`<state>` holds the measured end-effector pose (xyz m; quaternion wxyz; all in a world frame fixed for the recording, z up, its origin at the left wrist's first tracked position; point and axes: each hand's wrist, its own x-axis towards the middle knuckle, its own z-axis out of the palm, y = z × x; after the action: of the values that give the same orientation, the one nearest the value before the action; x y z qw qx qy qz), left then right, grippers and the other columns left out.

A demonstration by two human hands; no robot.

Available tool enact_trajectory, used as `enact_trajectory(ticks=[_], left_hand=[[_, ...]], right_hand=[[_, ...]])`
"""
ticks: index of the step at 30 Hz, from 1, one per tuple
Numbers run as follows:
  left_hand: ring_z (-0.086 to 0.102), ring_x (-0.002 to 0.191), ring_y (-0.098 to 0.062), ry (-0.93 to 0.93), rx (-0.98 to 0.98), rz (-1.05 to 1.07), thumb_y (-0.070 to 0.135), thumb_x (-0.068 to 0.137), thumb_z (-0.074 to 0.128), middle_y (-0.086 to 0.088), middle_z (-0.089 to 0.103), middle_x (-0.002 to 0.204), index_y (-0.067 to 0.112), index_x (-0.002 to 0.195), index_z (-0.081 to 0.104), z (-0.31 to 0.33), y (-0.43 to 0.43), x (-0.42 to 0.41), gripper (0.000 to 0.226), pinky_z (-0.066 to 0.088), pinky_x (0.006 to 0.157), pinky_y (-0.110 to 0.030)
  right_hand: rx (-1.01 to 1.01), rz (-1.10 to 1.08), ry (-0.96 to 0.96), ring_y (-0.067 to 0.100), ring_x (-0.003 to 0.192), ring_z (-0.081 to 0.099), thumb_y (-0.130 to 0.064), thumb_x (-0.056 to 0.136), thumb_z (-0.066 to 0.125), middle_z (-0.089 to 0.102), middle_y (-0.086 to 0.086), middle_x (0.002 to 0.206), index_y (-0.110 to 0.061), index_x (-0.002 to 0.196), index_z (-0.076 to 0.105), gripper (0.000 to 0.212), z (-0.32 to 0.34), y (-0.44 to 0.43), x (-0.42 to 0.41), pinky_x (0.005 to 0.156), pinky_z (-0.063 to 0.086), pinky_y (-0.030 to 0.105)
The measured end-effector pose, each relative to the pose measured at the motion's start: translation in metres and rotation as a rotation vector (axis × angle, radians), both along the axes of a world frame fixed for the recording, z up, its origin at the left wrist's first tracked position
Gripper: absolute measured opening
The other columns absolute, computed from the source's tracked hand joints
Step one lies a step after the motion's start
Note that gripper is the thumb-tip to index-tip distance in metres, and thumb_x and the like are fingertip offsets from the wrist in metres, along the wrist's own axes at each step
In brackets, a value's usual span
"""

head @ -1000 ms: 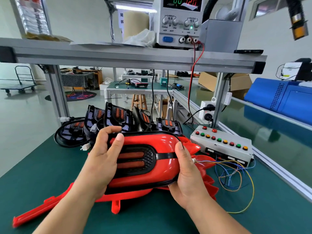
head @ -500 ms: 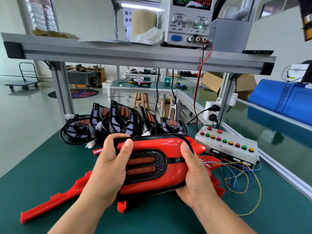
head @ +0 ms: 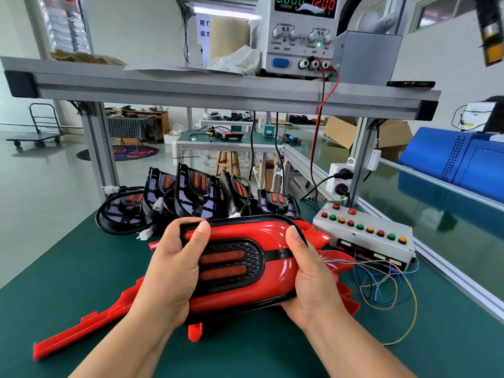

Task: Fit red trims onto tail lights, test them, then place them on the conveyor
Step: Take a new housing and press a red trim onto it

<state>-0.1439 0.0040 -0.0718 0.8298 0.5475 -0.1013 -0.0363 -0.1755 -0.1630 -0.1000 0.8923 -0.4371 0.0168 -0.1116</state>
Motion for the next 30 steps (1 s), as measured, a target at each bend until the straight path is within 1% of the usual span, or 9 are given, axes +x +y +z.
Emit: enact_trajectory(ticks=[3,5,7,10,14,19,23,25,30], left_hand=[[0.072,0.078,-0.044,0.023,0.044,-0.075,0.039,0.092,0.056,-0.023,0.074,0.092,0.020,0.112,0.056,0.000,0.002,0.005,0.028,0.058,0.058,-0.052],[0.072,0.085,-0.045,0.054,0.059,-0.167,0.054,0.084,0.055,-0.023,0.073,0.099,0.027,0.117,0.058,-0.001,0.006,0.010,0.043,0.058,0.064,-0.057],[0.071,0.094,-0.042,0.093,0.064,-0.200,0.065,0.084,0.048,-0.020,0.073,0.106,0.032,0.122,0.061,-0.004,0.009,0.015,0.051,0.056,0.073,-0.061],[0.071,0.100,-0.035,0.078,0.177,-0.080,0.069,0.092,0.038,-0.011,0.074,0.108,0.031,0.116,0.066,-0.013,0.009,0.020,0.053,0.054,0.086,-0.060],[0.070,0.100,-0.033,-0.003,0.259,0.053,0.064,0.095,0.036,-0.009,0.074,0.106,0.030,0.110,0.065,-0.013,0.007,0.019,0.046,0.054,0.090,-0.056],[0.074,0.078,-0.040,0.017,0.171,-0.044,0.053,0.099,0.037,-0.018,0.075,0.093,0.014,0.114,0.061,-0.004,0.014,0.014,0.048,0.060,0.060,-0.049],[0.073,0.083,-0.040,0.023,0.178,-0.148,0.065,0.086,0.045,-0.019,0.075,0.095,0.018,0.112,0.062,-0.004,0.016,0.010,0.056,0.060,0.061,-0.051],[0.074,0.081,-0.039,0.001,0.196,-0.138,0.062,0.081,0.051,-0.018,0.075,0.093,0.017,0.111,0.059,-0.005,0.015,0.009,0.055,0.060,0.059,-0.047],[0.074,0.076,-0.039,-0.017,0.207,-0.087,0.047,0.096,0.046,-0.019,0.075,0.089,0.014,0.112,0.055,-0.005,0.014,0.010,0.038,0.059,0.055,-0.042]], right_hand=[[0.038,-0.021,0.032,0.047,0.107,0.064,-0.042,0.079,0.073,0.066,0.028,0.116,-0.002,0.121,0.064,0.058,-0.001,0.002,0.001,0.091,0.047,0.069],[0.068,-0.040,0.053,0.047,0.104,0.065,-0.042,0.078,0.074,0.068,0.026,0.114,-0.004,0.119,0.066,0.057,-0.001,0.002,0.001,0.088,0.048,0.069],[0.098,-0.049,0.070,0.045,0.101,0.068,-0.044,0.076,0.075,0.070,0.024,0.111,-0.008,0.118,0.067,0.056,-0.001,0.001,0.001,0.085,0.050,0.068],[0.121,-0.040,0.069,0.043,0.099,0.069,-0.050,0.071,0.075,0.071,0.022,0.111,-0.011,0.117,0.068,0.060,0.000,0.001,0.000,0.081,0.053,0.066],[0.063,0.050,0.017,0.043,0.105,0.067,-0.054,0.073,0.071,0.068,0.023,0.117,-0.012,0.113,0.071,0.058,-0.003,0.003,0.000,0.087,0.051,0.065],[-0.058,0.136,0.076,0.041,0.106,0.067,-0.037,0.072,0.078,0.069,0.021,0.117,-0.012,0.120,0.067,0.056,0.001,-0.007,-0.003,0.088,0.052,0.063],[-0.068,0.134,0.062,0.040,0.108,0.066,-0.029,0.070,0.079,0.069,0.020,0.117,-0.011,0.121,0.066,0.055,0.001,-0.008,-0.004,0.092,0.051,0.062],[-0.061,0.121,0.047,0.041,0.108,0.066,-0.027,0.069,0.079,0.069,0.021,0.117,-0.010,0.118,0.068,0.053,0.000,-0.007,-0.004,0.093,0.050,0.063],[-0.031,0.092,0.043,0.041,0.105,0.067,-0.025,0.065,0.080,0.070,0.021,0.113,-0.010,0.114,0.070,0.052,-0.001,-0.002,-0.005,0.090,0.051,0.064]])
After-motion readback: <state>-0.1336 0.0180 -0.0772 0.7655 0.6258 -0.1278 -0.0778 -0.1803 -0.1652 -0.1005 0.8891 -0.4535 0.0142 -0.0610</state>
